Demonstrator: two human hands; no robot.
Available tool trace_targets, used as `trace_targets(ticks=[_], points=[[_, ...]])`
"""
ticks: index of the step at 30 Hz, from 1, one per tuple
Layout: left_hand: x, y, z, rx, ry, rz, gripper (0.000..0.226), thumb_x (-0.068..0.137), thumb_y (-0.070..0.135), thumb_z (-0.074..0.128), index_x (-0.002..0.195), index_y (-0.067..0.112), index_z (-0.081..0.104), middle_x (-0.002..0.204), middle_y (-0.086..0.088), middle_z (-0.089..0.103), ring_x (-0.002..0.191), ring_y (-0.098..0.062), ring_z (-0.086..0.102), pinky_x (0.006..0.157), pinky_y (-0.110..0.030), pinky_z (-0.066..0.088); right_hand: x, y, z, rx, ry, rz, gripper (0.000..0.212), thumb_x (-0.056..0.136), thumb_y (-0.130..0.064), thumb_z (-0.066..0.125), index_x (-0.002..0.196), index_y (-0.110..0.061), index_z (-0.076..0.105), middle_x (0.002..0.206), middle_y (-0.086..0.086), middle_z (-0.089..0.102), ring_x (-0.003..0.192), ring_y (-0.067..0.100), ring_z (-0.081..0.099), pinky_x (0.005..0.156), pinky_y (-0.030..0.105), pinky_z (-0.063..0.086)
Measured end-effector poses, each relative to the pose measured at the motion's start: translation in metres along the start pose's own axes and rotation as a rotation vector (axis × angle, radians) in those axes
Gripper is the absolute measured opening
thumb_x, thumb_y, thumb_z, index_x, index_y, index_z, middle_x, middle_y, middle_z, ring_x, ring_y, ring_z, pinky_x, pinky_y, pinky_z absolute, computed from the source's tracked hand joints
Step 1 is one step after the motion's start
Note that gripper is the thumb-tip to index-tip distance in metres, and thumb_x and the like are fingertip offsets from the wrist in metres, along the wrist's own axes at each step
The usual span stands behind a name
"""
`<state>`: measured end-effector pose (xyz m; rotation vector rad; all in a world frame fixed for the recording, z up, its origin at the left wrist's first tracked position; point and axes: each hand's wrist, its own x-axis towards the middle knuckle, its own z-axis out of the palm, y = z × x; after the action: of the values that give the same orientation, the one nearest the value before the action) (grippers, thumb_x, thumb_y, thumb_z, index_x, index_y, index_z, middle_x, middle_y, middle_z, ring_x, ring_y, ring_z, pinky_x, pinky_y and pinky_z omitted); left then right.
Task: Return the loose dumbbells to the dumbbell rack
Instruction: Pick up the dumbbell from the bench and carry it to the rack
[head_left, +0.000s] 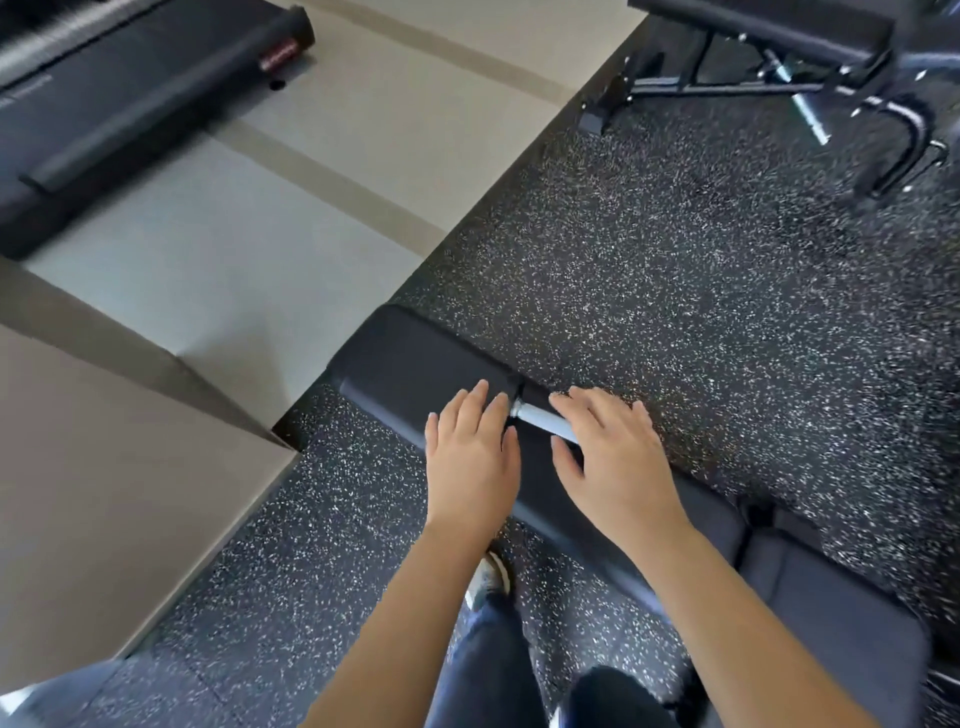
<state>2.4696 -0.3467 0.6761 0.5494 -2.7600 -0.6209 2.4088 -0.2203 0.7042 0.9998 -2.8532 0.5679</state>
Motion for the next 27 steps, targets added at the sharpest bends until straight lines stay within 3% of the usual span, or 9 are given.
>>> trace_targets(ticks=[6, 13, 23, 27], points=[[0.042, -0.038, 0.048, -0.034, -0.113, -0.074, 0.045, 0.082, 0.028, 0.036, 0.109, 0.004, 0.063, 0.118, -0.019, 0.062, 0.105, -0.038, 0.059, 0.087, -0.058, 0.045, 0.036, 0.037, 0.063, 0.0, -0.104, 0.024, 0.037, 0.073, -0.011, 0.07, 0.109, -0.012, 0.061, 0.105, 0.014, 0.066, 0.097, 0.033, 0.063, 0.084, 0.059, 0.046], [0.064, -0.07, 0.109, -0.09, -0.169, -0.212, 0.043, 0.083, 0.028, 0.043, 0.113, 0.004, 0.061, 0.122, -0.019, 0.059, 0.109, -0.04, 0.056, 0.093, -0.056, 0.042, 0.056, 0.075, 0.125, 0.017, -0.166, -0.006, 0.043, 0.065, -0.007, 0.076, 0.106, -0.012, 0.062, 0.089, 0.009, 0.066, 0.079, 0.033, 0.065, 0.073, 0.053, 0.051], [0.077, -0.091, 0.192, -0.214, -0.223, -0.345, 0.047, 0.083, 0.026, 0.046, 0.126, 0.006, 0.052, 0.134, -0.014, 0.05, 0.121, -0.035, 0.046, 0.103, -0.047, 0.033, 0.078, 0.131, 0.211, 0.124, -0.354, 0.01, 0.036, 0.074, -0.019, 0.056, 0.11, -0.014, 0.06, 0.098, 0.008, 0.064, 0.086, 0.033, 0.063, 0.073, 0.048, 0.051], [0.077, -0.102, 0.221, -0.274, -0.292, -0.394, 0.043, 0.09, 0.02, 0.053, 0.132, 0.012, 0.046, 0.14, -0.008, 0.043, 0.129, -0.027, 0.038, 0.109, -0.041, 0.028, 0.083, 0.143, 0.242, 0.248, -0.495, 0.103, 0.039, 0.084, -0.023, 0.054, 0.123, -0.019, 0.054, 0.116, 0.003, 0.058, 0.105, 0.028, 0.054, 0.088, 0.046, 0.044]])
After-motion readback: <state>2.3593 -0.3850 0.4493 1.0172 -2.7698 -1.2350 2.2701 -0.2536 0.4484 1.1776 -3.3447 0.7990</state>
